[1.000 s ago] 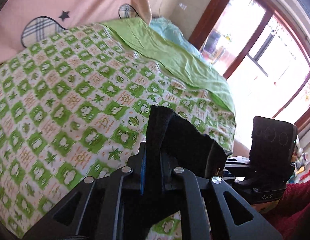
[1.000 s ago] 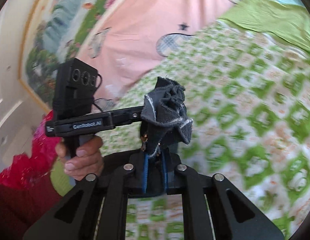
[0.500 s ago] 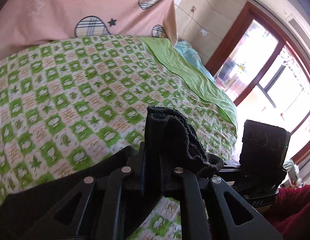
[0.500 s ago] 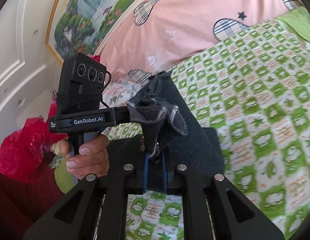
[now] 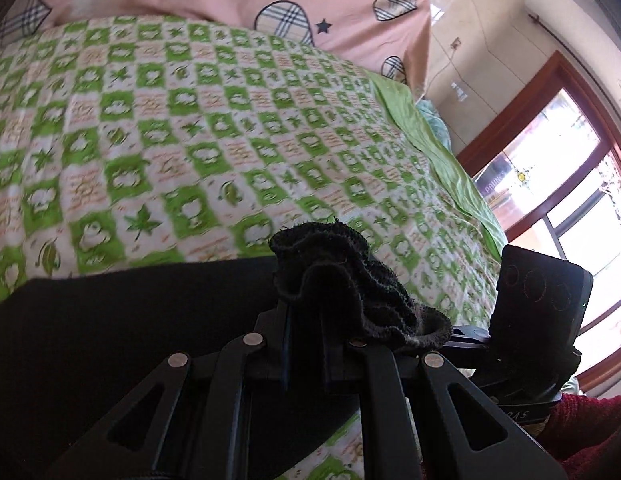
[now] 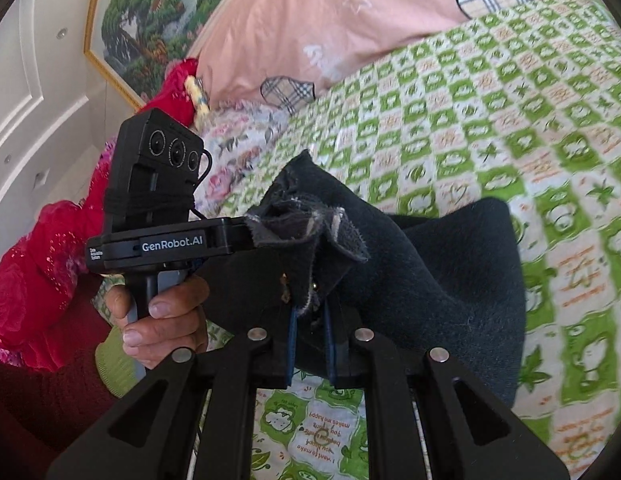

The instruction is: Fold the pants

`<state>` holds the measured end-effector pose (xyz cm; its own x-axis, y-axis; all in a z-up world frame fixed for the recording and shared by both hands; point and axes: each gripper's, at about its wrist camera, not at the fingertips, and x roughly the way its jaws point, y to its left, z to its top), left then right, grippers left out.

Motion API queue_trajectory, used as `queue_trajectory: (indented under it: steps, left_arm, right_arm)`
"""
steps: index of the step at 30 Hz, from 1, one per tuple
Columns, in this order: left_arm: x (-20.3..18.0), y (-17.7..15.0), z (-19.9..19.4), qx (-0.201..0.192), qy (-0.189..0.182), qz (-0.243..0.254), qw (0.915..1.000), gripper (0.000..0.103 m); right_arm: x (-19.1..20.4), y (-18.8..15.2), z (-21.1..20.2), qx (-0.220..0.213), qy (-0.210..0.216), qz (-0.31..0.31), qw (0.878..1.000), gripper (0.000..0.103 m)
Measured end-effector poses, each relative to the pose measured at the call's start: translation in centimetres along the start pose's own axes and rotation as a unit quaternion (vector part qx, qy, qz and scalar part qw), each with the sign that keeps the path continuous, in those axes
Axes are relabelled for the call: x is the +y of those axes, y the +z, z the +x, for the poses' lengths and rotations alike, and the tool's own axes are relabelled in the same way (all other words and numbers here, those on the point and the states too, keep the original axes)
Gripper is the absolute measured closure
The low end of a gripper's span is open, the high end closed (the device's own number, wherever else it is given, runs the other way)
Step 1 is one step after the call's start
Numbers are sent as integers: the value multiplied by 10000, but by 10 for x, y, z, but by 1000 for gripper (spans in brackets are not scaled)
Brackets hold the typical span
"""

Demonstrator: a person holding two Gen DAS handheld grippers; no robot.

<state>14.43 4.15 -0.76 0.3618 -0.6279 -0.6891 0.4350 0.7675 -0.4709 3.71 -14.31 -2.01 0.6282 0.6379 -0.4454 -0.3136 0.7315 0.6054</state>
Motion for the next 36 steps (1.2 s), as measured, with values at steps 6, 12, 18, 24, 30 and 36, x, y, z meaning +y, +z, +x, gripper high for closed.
queue_trajectory:
  steps: [6, 12, 18, 24, 30, 36]
  left_arm:
    - [16, -12, 2, 37, 67, -274, 9996, 98]
    - [23, -25, -7, -43, 269, -569, 9980, 97]
    - [34, -43, -35, -402, 590, -1010, 9923, 93]
    - [37, -66, -71, -776, 1133, -1379, 9809, 69]
    - [44, -97, -104, -1083, 1473, -1886, 9649, 59]
    - [54, -128, -141, -1375, 1562, -2326, 9501, 57]
  right_arm:
    - [1, -2, 13, 252, -90, 5, 9996, 87]
    - [6, -3, 18, 399, -179, -58, 9990, 86]
    - [12, -5, 23, 483, -149, -111, 9987, 72]
    - [26, -7, 29, 556, -32, -232, 9982, 61]
    - [47, -5, 37, 649, 151, -486, 9966, 60]
    - [61, 4, 49, 677, 239, -622, 9955, 60]
